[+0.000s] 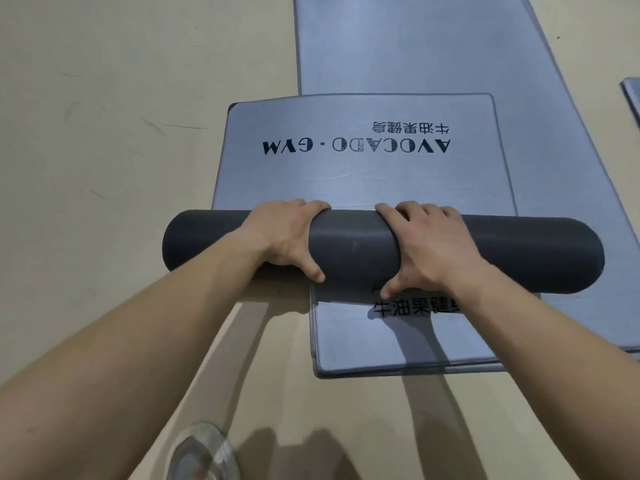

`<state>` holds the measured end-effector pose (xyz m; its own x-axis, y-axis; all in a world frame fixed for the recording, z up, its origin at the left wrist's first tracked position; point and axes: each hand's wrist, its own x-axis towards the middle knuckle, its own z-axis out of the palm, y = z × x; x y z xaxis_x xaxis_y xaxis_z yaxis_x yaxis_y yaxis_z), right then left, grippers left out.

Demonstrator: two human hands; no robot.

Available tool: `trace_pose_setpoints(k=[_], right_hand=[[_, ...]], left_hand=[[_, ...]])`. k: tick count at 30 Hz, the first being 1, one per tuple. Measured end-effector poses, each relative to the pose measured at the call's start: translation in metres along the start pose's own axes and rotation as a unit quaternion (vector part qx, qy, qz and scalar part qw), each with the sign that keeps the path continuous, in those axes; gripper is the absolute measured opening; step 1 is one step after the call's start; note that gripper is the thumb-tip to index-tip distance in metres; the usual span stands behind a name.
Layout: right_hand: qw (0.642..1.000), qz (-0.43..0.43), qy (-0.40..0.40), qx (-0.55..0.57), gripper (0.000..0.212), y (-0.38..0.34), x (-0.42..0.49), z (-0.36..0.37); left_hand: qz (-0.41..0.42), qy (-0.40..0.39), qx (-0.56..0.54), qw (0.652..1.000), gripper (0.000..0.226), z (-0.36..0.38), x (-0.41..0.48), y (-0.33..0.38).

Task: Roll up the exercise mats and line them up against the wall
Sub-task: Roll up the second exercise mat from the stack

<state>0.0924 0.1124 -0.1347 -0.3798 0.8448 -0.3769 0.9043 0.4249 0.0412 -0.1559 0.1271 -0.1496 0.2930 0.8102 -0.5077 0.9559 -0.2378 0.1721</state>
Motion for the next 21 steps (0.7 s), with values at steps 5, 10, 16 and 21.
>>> trace_pose_setpoints(k=[5, 10, 16, 21], right_hand=[[0.999, -0.026, -0.043, -0.001, 0.118, -0.003, 0.005, -0.025], [0.98, -0.062, -0.186, 0.043, 0.114, -0.015, -0.016, -0.025], [0.971, -0.047, -0.214, 0.1, 0.122, -0.015, -0.024, -0.023], [0.993, -0.008, -0.033, 0.112, 0.121, -0.004, -0.039, -0.014]], left_hand=[[-0.01, 0.036, 0.017, 0.999, 0.123, 0.007, -0.013, 0.006], [-0.023, -0.118, -0.079, 0.99, 0.121, 0.024, -0.054, 0.016], [-0.026, 0.067, 0.074, 0.995, 0.131, 0.067, -0.096, 0.059], [-0.004, 0.018, -0.015, 1.0, 0.127, 0.043, -0.066, 0.032]])
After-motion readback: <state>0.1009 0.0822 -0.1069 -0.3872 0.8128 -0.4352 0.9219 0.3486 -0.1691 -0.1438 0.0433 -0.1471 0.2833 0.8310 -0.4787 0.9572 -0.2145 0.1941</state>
